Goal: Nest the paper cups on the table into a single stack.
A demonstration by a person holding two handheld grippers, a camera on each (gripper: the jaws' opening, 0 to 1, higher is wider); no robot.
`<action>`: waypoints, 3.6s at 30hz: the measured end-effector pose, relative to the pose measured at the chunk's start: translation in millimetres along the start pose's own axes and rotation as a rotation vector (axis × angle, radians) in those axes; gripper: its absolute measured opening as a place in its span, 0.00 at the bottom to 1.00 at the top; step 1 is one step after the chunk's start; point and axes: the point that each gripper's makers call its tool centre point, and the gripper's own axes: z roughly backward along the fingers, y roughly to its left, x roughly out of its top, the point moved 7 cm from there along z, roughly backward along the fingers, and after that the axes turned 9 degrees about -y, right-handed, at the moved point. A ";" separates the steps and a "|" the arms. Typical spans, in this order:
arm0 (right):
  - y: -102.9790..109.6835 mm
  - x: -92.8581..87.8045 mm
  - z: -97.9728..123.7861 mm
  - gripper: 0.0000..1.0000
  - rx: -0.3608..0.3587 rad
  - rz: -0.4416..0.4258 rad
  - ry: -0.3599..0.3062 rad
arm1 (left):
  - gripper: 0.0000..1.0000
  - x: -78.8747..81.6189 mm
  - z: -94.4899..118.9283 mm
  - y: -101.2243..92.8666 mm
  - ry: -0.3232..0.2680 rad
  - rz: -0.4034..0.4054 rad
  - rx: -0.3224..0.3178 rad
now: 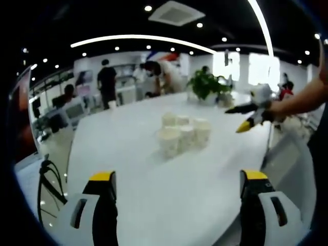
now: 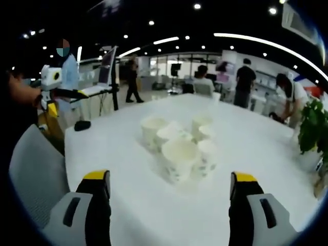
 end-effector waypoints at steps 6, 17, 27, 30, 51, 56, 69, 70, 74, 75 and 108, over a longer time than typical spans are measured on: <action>-2.6 0.2 -13.4 0.93 0.003 -0.005 -0.002 | 1.00 -1.6 0.8 1.6 0.007 0.007 0.009; -8.0 -1.4 -36.9 0.92 0.006 -0.005 0.004 | 1.00 -1.8 3.6 3.4 0.017 0.012 0.023; -16.5 2.3 -55.4 0.88 0.013 -0.025 -0.005 | 1.00 4.7 0.3 11.9 0.023 0.008 0.032; -18.3 0.4 -60.4 0.86 0.013 -0.032 -0.005 | 1.00 5.0 -1.3 13.3 0.026 0.006 0.033; -23.3 -16.9 -89.9 0.68 -0.021 -0.062 0.003 | 1.00 -0.1 -1.4 12.2 0.051 0.012 0.043; -24.7 -18.0 -92.8 0.65 -0.020 -0.058 0.008 | 1.00 -2.6 -1.4 12.4 0.057 0.017 0.047; -28.6 -25.0 -101.3 0.52 -0.054 -0.081 0.010 | 1.00 -6.3 0.9 13.3 0.069 0.025 0.052; -28.4 -24.9 -101.7 0.51 -0.056 -0.080 0.008 | 1.00 -7.2 1.5 14.1 0.070 0.025 0.053; -27.7 -25.2 -103.6 0.48 -0.061 -0.082 0.000 | 1.00 -10.3 4.5 16.0 0.077 0.027 0.058; -28.1 -25.7 -104.5 0.48 -0.063 -0.084 0.000 | 1.00 -10.9 4.9 16.2 0.078 0.027 0.059; -31.0 -10.6 -96.0 0.38 -0.074 -0.094 -0.037 | 1.00 -10.3 -0.9 14.1 0.064 0.032 0.050</action>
